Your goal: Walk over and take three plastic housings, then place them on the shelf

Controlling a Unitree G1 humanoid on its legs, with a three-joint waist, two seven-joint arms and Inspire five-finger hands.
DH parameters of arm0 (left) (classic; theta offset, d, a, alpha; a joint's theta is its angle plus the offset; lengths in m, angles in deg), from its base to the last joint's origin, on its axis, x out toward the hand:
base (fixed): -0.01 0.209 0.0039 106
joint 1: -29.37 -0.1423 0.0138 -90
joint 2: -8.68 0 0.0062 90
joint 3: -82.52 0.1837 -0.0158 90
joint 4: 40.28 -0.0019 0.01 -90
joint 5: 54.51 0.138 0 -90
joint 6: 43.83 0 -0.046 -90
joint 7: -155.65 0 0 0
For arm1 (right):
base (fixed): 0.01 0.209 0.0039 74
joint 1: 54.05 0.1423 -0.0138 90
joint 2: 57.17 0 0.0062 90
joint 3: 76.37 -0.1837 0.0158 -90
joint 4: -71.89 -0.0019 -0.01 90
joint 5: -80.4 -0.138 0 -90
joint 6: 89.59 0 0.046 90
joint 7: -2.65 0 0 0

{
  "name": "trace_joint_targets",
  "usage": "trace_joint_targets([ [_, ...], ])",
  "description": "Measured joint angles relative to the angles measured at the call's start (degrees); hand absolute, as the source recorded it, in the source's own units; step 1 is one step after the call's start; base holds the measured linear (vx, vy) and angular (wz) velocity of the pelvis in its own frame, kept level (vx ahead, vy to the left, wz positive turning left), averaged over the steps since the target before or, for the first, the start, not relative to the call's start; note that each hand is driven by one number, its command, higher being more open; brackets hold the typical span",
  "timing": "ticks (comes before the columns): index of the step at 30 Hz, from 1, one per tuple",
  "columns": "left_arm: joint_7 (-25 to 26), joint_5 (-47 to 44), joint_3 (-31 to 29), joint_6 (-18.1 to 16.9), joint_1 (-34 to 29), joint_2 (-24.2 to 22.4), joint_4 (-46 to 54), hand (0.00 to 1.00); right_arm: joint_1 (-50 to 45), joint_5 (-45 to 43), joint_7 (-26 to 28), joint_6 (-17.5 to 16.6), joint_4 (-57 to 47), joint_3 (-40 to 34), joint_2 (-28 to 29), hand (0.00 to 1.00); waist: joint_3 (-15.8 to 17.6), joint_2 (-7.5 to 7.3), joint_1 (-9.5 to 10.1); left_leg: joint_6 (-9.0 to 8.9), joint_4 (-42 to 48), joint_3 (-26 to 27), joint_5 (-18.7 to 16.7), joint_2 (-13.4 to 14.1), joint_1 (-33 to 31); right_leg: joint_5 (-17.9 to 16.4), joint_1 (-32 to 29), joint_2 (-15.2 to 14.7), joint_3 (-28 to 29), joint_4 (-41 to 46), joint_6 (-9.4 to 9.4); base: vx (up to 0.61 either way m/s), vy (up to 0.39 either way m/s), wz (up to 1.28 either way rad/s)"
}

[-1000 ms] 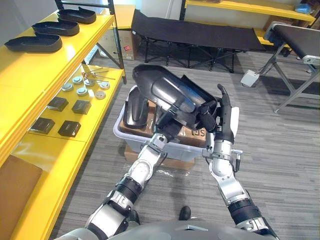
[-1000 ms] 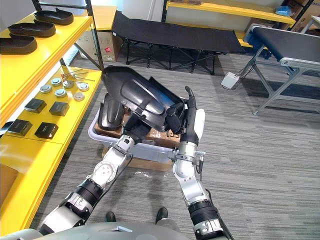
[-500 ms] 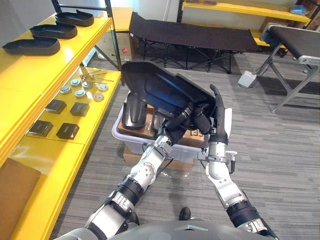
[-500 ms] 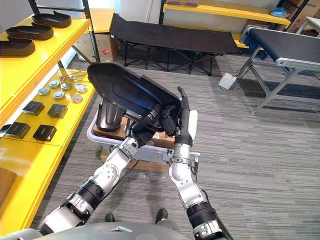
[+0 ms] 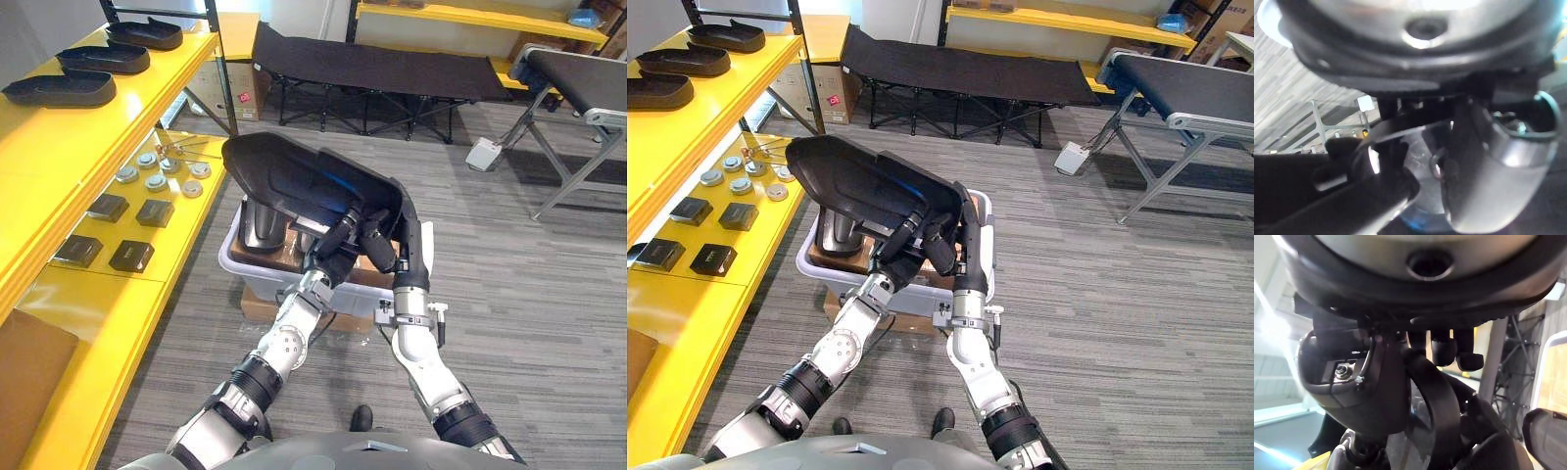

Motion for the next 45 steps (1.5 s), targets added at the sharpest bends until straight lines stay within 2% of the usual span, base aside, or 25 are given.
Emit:
trace_joint_targets([
  [4, 0.6, 0.4, -1.5, -4.0, -1.5, -1.2, 1.4, 0.00, -2.0, 0.1, 0.4, -1.2, 0.0, 2.1, 0.2, 1.00, -0.1, -0.22, -0.03, -0.05, 0.0, 0.0, 0.0, 0.0, 0.0, 0.0, 0.0, 0.0, 0.0, 0.0, -0.03, 0.00, 0.000, 0.00],
  [7, 4.3, 4.8, -1.8, -7.5, -1.5, -1.6, 1.9, 0.00, -2.7, 0.1, 1.1, -1.5, 0.0, 3.7, 1.6, 1.00, -0.3, -0.59, -0.01, -0.06, 0.0, 0.0, 0.0, 0.0, 0.0, 0.0, 0.0, 0.0, 0.0, 0.0, -0.04, 0.00, 0.000, 0.00],
  [12, 15.1, 20.9, -5.7, -10.0, -1.8, -1.8, 4.7, 0.00, -3.1, -0.1, 1.5, -0.8, 0.0, 4.0, 1.8, 1.00, -0.6, -1.13, 0.09, -0.07, -0.1, 0.0, -0.1, 0.0, 0.0, -0.1, 0.0, 0.0, 0.0, 0.0, -0.09, 0.00, 0.000, 0.00],
  [17, 25.0, 37.9, -13.0, -13.1, -1.9, -1.8, 10.9, 0.00, -6.9, -2.5, 2.2, 3.1, -0.1, 3.9, 1.4, 1.00, -0.6, -1.15, 0.01, -0.10, 0.1, -0.1, -0.1, 0.0, 0.0, -0.1, 0.0, 0.1, -0.3, 0.3, -0.12, 0.00, 0.000, 0.00],
  [22, 33.4, 54.5, -17.5, -13.6, -3.8, -1.4, 13.0, 0.00, -6.9, -5.7, 3.1, 3.8, -0.5, 3.6, 1.4, 1.00, -0.8, -0.86, -0.11, -0.17, 0.1, -0.1, -0.1, -0.1, 0.1, -0.2, 0.1, 0.1, -0.5, 0.1, -0.29, 0.00, 0.000, 0.00],
  [26, 37.6, 63.8, -20.5, -10.6, -7.4, 0.6, 13.0, 0.00, -7.5, -7.6, 5.3, 3.8, -1.9, 2.4, 1.4, 1.00, -1.1, -0.37, -0.27, -0.23, 0.1, 0.0, -0.2, -0.1, 0.0, -0.4, 0.0, 0.1, -0.5, 0.0, -0.57, 0.00, 0.000, 0.00],
  [30, 38.2, 67.7, -24.1, -8.9, -10.8, 3.2, 13.0, 0.00, -10.4, -9.1, 7.0, 3.9, -4.1, -2.2, 1.4, 1.00, -1.7, 0.59, -0.36, -0.39, 0.1, 0.2, -0.4, 0.0, 0.1, -0.5, -0.1, 0.1, -0.4, 0.0, -0.59, 0.00, 0.000, -0.01],
  [33, 37.0, 68.3, -26.0, -8.8, -12.7, 5.1, 13.0, 0.00, -12.4, -9.7, 7.6, 4.2, -4.1, -5.7, 1.1, 1.00, -2.0, 1.24, -0.30, -0.40, 0.1, 0.4, -0.6, 0.0, 0.1, -0.5, -0.2, 0.1, -0.3, 0.0, -0.61, 0.00, 0.000, -0.04],
  [35, 33.0, 67.1, -27.8, -8.8, -15.5, 6.4, 14.0, 0.00, -14.0, -11.4, 8.5, 4.2, -4.0, -8.6, 0.9, 1.00, -2.3, 1.82, -0.32, -0.43, 0.1, 0.7, -0.8, 0.0, 0.2, -0.5, -0.3, 0.1, 0.0, 0.0, -0.62, 0.00, 0.000, -0.07],
  [41, 20.0, 60.0, -27.4, -8.9, -25.3, 7.5, 23.6, 0.00, -15.9, -13.6, 13.5, 4.3, -4.0, -12.1, -0.9, 1.00, -2.4, 2.77, -0.22, -0.73, 0.1, 1.2, -1.3, 0.0, 0.2, -0.6, -0.5, 0.1, 0.5, 0.0, -0.69, 0.01, 0.002, -0.04],
  [45, 15.8, 58.8, -27.8, -9.0, -28.9, 7.6, 26.7, 0.00, -15.9, -15.9, 17.3, 4.5, -4.2, -12.5, -1.0, 1.00, -2.6, 3.68, 0.13, -0.85, 0.1, 1.0, -1.4, 0.0, 0.2, -0.7, -0.3, 0.1, 0.2, 0.0, -0.76, 0.00, 0.002, 0.03],
])
